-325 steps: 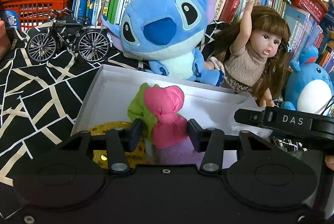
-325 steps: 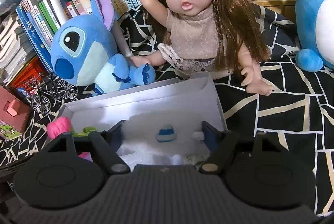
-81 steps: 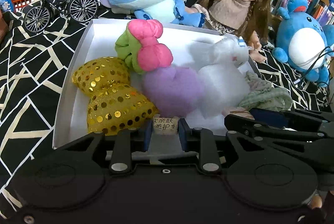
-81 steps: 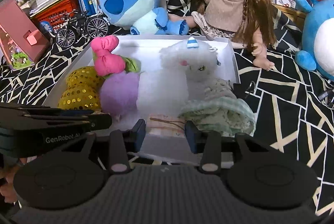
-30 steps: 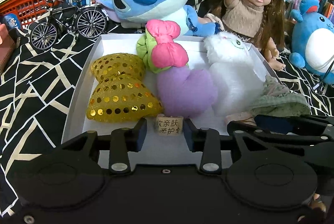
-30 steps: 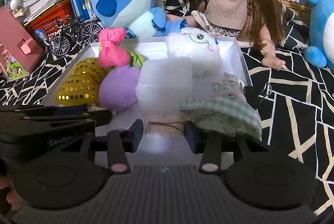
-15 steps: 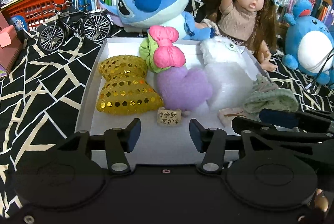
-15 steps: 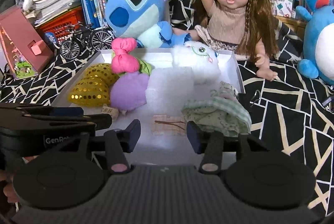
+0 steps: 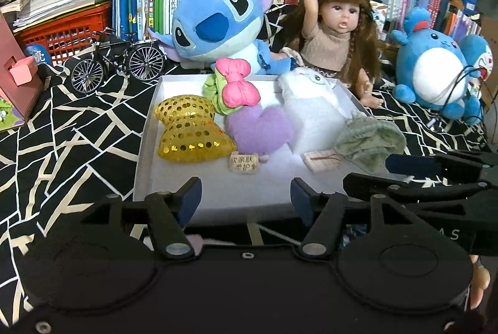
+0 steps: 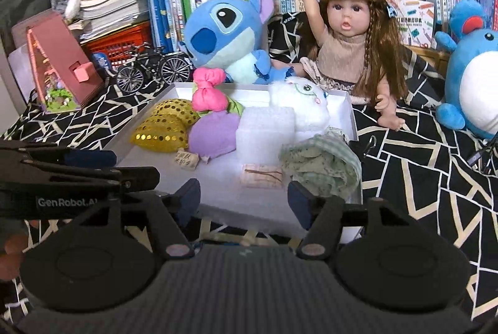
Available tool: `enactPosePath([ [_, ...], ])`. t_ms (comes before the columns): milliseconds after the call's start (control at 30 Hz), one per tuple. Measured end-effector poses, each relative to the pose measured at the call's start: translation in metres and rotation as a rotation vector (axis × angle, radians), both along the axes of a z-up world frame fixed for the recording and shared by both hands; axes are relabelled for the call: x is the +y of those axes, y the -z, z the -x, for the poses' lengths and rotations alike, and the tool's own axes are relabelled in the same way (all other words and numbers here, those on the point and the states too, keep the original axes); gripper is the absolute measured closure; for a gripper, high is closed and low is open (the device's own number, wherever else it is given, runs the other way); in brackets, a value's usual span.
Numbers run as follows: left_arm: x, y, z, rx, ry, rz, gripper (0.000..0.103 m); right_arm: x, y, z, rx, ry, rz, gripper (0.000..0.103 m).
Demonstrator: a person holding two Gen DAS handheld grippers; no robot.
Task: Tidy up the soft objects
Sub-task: 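Withdraw both tools from the box toward the items on the bedspread, then grasp the pink sock with the left tool while the right tool grasps the light blue mask packet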
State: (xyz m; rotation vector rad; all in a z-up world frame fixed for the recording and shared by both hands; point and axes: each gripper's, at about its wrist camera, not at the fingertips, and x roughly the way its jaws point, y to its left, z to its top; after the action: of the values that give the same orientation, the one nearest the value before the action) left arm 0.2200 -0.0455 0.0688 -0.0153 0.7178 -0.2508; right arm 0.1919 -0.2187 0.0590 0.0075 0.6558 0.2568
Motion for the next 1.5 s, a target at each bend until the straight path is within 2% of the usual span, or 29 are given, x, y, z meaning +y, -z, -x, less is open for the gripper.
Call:
enactPosePath([
  [267, 0.013, 0.0, 0.03, -0.04, 0.002, 0.013, 0.035, -0.004, 0.002, 0.022, -0.028, -0.021, 0.01, 0.022],
  [433, 0.023, 0.004, 0.044, -0.062, -0.007, -0.009, 0.03, -0.009, 0.005, 0.034, -0.034, -0.023, 0.002, 0.018],
  [800, 0.041, 0.011, 0.067, -0.118, -0.033, -0.017, 0.024, -0.031, 0.018, 0.049, -0.032, 0.027, 0.01, 0.016],
  [1133, 0.052, 0.028, 0.068, -0.098, -0.072, -0.012, 0.023, -0.054, 0.035, 0.062, -0.01, 0.094, 0.014, 0.016],
  [1500, 0.051, 0.038, 0.066, -0.087, -0.079, -0.011, 0.022, -0.06, 0.053, 0.074, 0.04, 0.09, 0.115, 0.016],
])
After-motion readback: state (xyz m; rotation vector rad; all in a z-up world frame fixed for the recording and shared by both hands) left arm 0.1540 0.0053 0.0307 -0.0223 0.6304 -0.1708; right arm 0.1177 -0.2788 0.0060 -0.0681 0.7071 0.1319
